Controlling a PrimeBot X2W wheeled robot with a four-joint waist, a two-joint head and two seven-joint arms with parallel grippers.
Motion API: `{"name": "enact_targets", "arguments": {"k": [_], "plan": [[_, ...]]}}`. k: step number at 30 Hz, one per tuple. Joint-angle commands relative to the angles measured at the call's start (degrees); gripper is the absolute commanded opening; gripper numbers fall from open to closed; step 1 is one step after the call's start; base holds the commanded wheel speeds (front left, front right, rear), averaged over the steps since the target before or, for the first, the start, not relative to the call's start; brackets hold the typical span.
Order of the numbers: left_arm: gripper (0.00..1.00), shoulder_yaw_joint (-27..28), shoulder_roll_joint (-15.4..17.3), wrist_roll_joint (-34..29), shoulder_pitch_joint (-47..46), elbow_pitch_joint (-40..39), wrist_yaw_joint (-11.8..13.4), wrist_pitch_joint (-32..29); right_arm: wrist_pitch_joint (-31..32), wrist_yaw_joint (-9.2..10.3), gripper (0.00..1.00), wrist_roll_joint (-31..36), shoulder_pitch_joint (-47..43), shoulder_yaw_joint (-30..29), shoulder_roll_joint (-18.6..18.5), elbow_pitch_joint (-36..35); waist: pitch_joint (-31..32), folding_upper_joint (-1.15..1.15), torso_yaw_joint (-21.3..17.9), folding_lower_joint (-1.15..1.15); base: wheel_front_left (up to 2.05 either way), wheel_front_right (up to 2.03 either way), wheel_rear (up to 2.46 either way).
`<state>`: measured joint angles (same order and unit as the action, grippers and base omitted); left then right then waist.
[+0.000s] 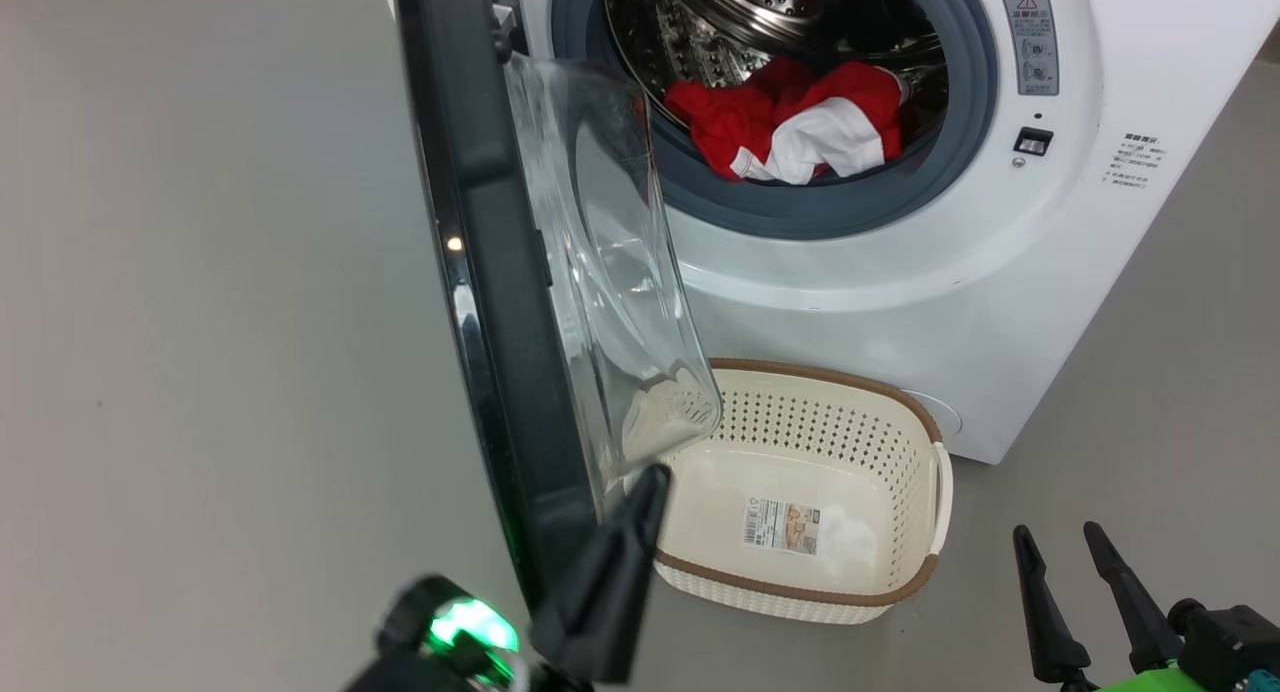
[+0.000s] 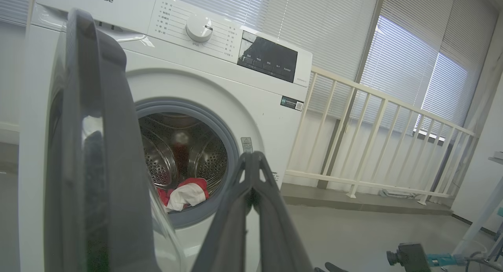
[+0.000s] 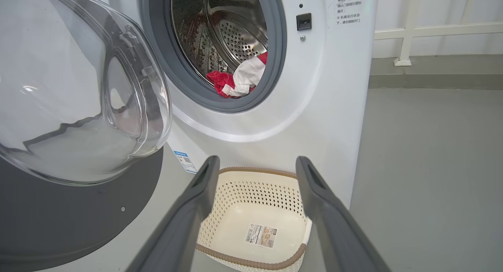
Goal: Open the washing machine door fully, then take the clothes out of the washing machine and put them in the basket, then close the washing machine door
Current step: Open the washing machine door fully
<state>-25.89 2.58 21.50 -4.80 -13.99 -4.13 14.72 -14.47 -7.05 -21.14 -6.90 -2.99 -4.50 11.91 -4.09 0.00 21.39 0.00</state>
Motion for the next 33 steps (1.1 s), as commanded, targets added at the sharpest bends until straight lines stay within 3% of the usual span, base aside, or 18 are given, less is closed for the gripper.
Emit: {"name": "enact_targets", "arguments": {"k": [1, 7, 16, 33], "plan": [[0.0, 0.2, 0.3, 1.0, 0.1, 0.1, -0.3, 0.3, -0.5, -0.44, 1.0, 0.2, 1.5, 1.3, -0.7, -1.6, 0.0, 0.0, 0.0, 0.0, 0.0, 0.0, 0.0], [0.0, -3.6, 0.3, 4.5, 1.3, 6.8, -0.2, 0.3, -0.5, -0.44, 1.0, 0.3, 1.5, 1.5, -0.8, -1.7, 0.0, 0.0, -0.1, 0.0, 0.0, 0.0, 0.0], [0.0, -1.8, 0.3, 5.5, 1.4, 16.4, 1.4, 0.3, -0.5, -0.44, 1.0, 0.2, 1.4, 1.9, -0.7, -1.5, 0.4, 0.0, -0.2, 0.0, 0.0, 0.0, 0.0], [0.0, 6.6, 0.3, 4.9, 2.6, 17.9, 5.1, 0.3, -0.5, -0.44, 1.0, 0.1, 1.1, 2.1, -0.8, -1.9, 0.6, 0.0, 0.0, 0.0, 0.0, 0.0, 0.0]]}}
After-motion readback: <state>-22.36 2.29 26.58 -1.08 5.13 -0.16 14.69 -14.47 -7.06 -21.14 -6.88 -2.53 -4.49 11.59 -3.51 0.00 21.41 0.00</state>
